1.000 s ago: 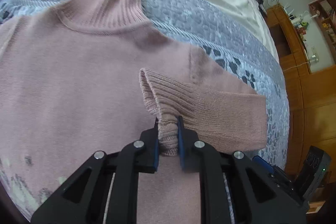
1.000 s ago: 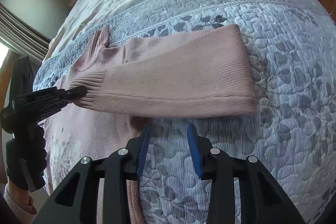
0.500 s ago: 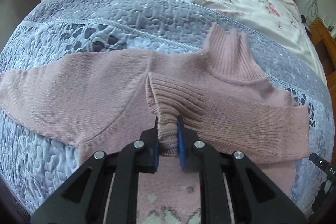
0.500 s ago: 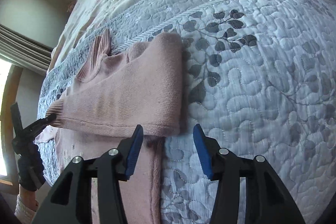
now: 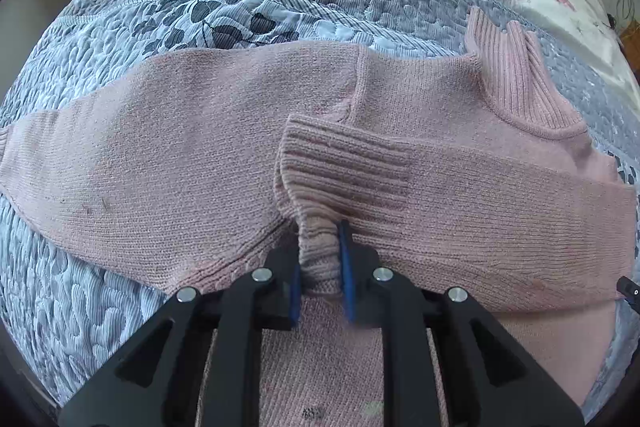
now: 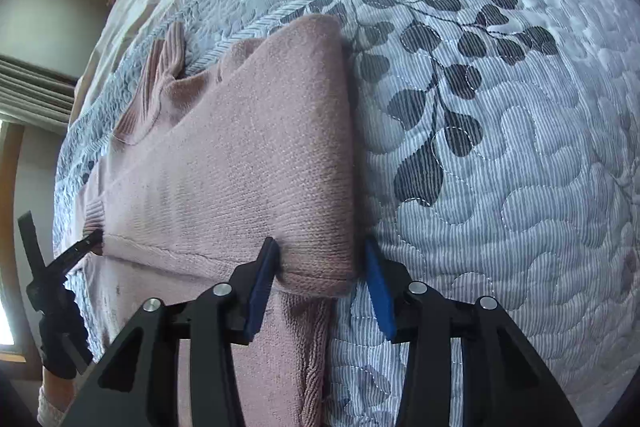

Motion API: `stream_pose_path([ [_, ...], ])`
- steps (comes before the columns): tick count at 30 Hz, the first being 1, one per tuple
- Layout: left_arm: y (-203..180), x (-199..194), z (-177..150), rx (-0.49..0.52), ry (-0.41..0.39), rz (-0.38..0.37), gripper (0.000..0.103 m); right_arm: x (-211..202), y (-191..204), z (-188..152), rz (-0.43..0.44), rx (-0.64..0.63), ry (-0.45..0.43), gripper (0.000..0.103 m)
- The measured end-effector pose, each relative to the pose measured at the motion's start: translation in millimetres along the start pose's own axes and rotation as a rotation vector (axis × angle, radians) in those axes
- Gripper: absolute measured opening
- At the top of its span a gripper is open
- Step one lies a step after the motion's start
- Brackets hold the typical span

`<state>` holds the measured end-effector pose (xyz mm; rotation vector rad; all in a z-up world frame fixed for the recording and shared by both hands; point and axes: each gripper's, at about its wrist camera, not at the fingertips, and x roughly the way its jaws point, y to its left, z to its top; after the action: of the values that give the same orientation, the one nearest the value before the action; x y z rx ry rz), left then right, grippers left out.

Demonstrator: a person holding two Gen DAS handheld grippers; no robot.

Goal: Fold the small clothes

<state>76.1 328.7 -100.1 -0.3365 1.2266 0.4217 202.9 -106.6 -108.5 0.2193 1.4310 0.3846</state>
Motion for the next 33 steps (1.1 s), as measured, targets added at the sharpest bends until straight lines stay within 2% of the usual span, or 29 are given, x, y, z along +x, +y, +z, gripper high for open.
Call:
stream_pose_path([
  [3, 4, -4, 3, -0.013, 0.01, -0.02, 0.022, -3, 7, 0, -0.046, -0.036, 0.009, 0.044],
  [4, 8, -9, 4, -0.032, 0.011, -0.027, 0.027, -8, 11, 1, -0.068, -0.044, 0.003, 0.044],
  [6, 17, -26, 6, -0.069, -0.019, -0.017, 0.027, -29, 25, 1, -0.105, -0.085, -0.063, 0.047],
  [9, 17, -59, 6, -0.07, -0.111, -0.036, 0.028, -54, 53, 0, -0.056, -0.15, -0.132, 0.052],
  [11, 4, -67, 7, -0.054, -0.123, -0.089, 0.028, -50, 72, 1, -0.001, -0.173, -0.106, 0.052],
  [13, -12, -58, 8, -0.031, -0.096, -0.151, 0.029, -33, 90, 1, 0.025, -0.194, -0.069, 0.052],
  [18, -30, -5, 3, 0.018, 0.02, -0.147, 0.029, 18, 104, -3, -0.02, -0.182, 0.019, 0.052],
  [23, -22, 9, -1, 0.022, 0.017, -0.196, 0.03, 36, 96, -9, -0.049, -0.157, 0.035, 0.053],
  [25, -13, 6, 0, -0.007, 0.025, -0.24, 0.029, 34, 102, -9, -0.069, -0.163, 0.041, 0.053],
  [27, 4, -5, -3, -0.048, 0.017, -0.243, 0.031, 26, 110, -10, -0.07, -0.168, 0.028, 0.055],
  [29, 27, -23, -9, -0.078, -0.026, -0.224, 0.041, 14, 123, -15, -0.011, -0.18, 0.01, 0.055],
  [30, 43, -32, -13, -0.103, -0.05, -0.206, 0.051, 10, 133, -19, 0.016, -0.199, 0.005, 0.055],
  [31, 61, -40, -17, -0.132, -0.065, -0.184, 0.057, 7, 144, -23, 0.033, -0.226, 0.004, 0.058],
  [33, 106, -49, -24, -0.201, -0.074, -0.141, 0.059, 5, 166, -34, 0.047, -0.293, 0.008, 0.059],
])
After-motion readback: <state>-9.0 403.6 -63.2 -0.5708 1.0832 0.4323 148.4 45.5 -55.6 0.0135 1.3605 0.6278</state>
